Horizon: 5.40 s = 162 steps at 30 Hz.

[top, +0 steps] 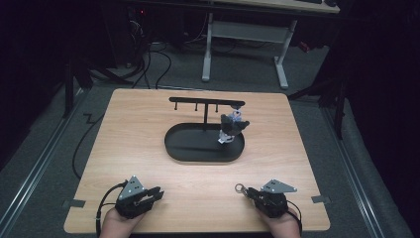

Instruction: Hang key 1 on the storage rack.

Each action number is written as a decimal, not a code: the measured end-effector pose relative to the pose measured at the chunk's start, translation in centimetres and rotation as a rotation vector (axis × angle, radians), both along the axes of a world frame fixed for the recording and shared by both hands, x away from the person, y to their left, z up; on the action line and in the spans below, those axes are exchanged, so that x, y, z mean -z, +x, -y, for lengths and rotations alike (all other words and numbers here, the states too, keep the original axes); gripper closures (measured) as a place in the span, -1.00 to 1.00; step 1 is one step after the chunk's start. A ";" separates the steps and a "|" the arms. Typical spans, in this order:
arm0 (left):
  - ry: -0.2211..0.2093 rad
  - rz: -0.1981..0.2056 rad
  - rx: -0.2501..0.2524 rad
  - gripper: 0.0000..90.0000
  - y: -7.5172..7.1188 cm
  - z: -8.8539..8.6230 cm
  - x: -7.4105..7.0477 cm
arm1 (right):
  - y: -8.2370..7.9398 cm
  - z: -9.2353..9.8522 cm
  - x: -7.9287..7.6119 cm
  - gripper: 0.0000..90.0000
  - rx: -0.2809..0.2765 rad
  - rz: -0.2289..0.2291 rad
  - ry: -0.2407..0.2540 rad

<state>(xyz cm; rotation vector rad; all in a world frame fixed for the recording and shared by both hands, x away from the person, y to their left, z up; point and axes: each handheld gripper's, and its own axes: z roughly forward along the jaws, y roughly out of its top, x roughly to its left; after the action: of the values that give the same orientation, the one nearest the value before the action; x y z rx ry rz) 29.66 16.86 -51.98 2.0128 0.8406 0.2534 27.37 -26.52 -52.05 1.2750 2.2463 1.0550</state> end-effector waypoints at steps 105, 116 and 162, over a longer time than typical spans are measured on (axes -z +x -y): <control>-0.054 0.038 -0.020 -0.11 0.2 -0.9 0.4 | 13.5 -6.9 -20.4 0.89 -0.156 -0.449 -0.380; -0.057 0.039 -0.015 -0.10 0.3 -1.0 0.4 | 16.0 -8.9 -22.0 0.89 -0.135 -0.473 -0.379; -0.066 0.027 -0.014 -0.07 0.3 -1.2 0.5 | 23.7 -12.4 -23.2 0.89 -0.103 -0.374 -0.365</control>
<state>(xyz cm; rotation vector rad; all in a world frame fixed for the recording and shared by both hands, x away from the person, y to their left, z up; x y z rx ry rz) 29.98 18.10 -52.50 1.9389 0.8361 0.2568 51.08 -14.14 -28.84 1.2856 2.6461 0.4244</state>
